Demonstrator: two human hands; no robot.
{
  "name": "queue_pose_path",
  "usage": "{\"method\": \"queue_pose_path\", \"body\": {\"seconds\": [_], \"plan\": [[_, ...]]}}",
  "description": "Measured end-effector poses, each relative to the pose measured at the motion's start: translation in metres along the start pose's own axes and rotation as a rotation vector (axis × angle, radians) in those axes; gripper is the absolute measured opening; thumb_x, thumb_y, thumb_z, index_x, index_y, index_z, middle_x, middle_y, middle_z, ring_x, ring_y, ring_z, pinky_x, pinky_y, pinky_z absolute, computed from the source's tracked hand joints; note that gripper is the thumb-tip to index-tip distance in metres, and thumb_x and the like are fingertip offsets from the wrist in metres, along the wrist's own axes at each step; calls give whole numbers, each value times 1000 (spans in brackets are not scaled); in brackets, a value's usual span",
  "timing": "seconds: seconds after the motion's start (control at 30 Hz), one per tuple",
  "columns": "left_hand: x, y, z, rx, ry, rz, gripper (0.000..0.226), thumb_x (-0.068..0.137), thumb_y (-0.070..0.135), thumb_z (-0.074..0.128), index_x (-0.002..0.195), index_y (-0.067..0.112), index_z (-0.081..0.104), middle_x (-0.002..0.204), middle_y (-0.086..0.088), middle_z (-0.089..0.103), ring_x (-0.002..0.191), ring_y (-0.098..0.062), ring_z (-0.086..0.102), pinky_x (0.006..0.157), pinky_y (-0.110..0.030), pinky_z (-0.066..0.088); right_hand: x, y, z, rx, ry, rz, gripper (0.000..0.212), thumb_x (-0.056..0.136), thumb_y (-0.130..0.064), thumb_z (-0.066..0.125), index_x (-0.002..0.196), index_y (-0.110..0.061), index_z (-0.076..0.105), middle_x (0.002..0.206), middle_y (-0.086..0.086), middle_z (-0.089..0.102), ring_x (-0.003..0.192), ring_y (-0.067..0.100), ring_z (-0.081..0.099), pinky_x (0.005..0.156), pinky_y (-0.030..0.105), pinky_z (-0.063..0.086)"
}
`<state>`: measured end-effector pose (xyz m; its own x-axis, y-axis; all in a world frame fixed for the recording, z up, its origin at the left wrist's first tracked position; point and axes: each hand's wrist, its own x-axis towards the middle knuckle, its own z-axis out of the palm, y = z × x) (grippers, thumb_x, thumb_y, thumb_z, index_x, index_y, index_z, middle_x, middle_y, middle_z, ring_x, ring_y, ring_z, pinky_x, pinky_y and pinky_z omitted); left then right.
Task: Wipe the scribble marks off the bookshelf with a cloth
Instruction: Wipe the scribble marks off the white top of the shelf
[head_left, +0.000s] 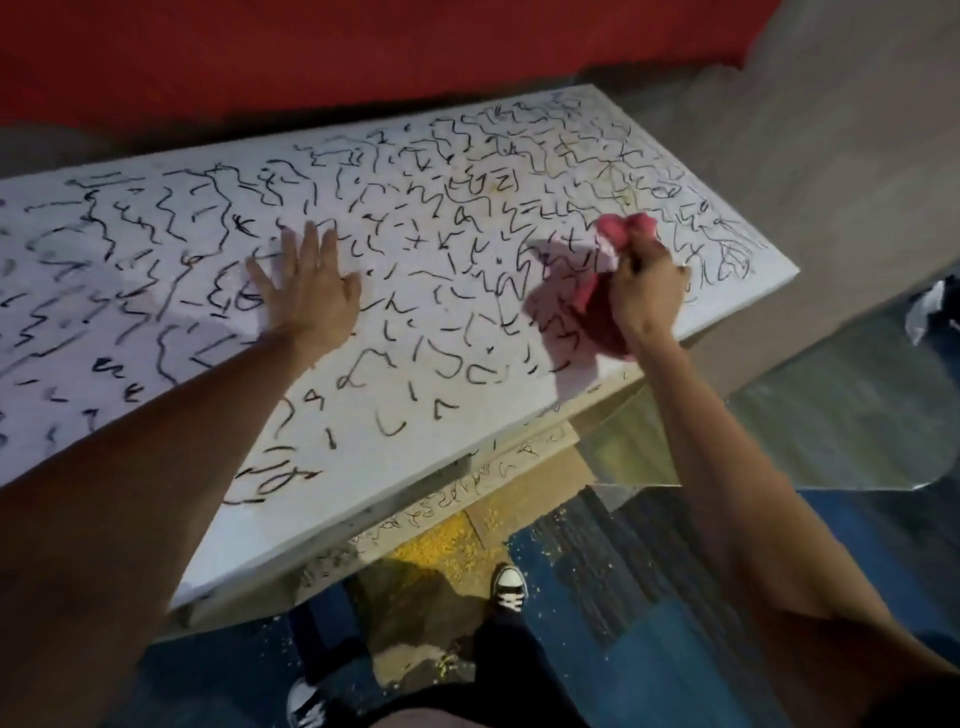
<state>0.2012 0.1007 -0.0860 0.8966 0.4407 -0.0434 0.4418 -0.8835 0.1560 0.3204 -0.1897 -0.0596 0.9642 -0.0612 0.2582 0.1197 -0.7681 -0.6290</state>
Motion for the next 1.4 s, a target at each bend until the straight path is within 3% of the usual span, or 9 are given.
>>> {"method": "queue_pose_path", "body": {"seconds": [0.2,0.37,0.57,0.7,0.8,0.93,1.2,1.27,1.4], "plan": [[47,29,23,-38,29,-216,64,100,44,26,153,11,11,161,-6,4,147,-26,-3,113,-61,-5,125,104,-12,-430,-111,367,49,97,-35,35,143,-17,36,154,17,23,141,42,14,112,54,15],[48,33,34,-55,53,-240,78,86,52,11,153,14,15,161,-5,8,148,-23,3,114,-53,-3,173,105,14,-465,-241,337,56,99,-37,25,153,-22,18,160,11,5,146,36,3,115,57,0],[53,31,36,-9,81,-244,80,83,56,8,153,18,15,161,-1,9,147,-21,4,114,-51,3,160,49,67,-409,-366,-93,55,100,-33,33,151,-19,21,159,13,13,145,35,10,115,53,12],[52,28,38,12,98,-235,84,81,59,4,153,18,15,161,-2,11,147,-21,7,114,-51,7,159,27,66,-261,-423,-449,53,93,-11,40,145,-20,40,148,11,37,127,39,34,104,46,33],[53,29,39,-6,107,-234,81,83,57,5,153,17,16,160,-3,13,146,-20,8,114,-52,6,217,52,53,-291,-188,-244,54,90,-10,39,144,-18,38,144,12,41,126,40,37,103,49,33],[53,31,40,-9,105,-269,83,82,58,2,154,17,13,161,-1,9,147,-18,5,115,-48,2,271,80,66,-419,-325,185,53,96,-34,40,148,-25,32,158,12,18,144,39,11,114,56,6],[53,32,36,24,57,-282,83,82,57,1,154,18,11,161,-1,8,148,-19,4,116,-52,5,213,-19,136,-398,-500,-422,47,100,-28,37,147,-24,35,159,10,13,145,36,5,113,56,16],[53,34,36,56,46,-270,82,83,56,1,154,17,10,161,-1,7,148,-19,4,116,-53,7,206,-21,141,-309,-575,-546,44,100,-22,38,143,-24,42,153,10,28,140,38,21,111,53,24],[54,36,29,5,27,-306,79,85,55,3,154,18,10,161,0,6,148,-17,2,116,-51,3,273,-6,131,-231,-304,-293,44,93,-17,39,134,-3,48,130,19,53,120,38,49,102,48,40]]}}
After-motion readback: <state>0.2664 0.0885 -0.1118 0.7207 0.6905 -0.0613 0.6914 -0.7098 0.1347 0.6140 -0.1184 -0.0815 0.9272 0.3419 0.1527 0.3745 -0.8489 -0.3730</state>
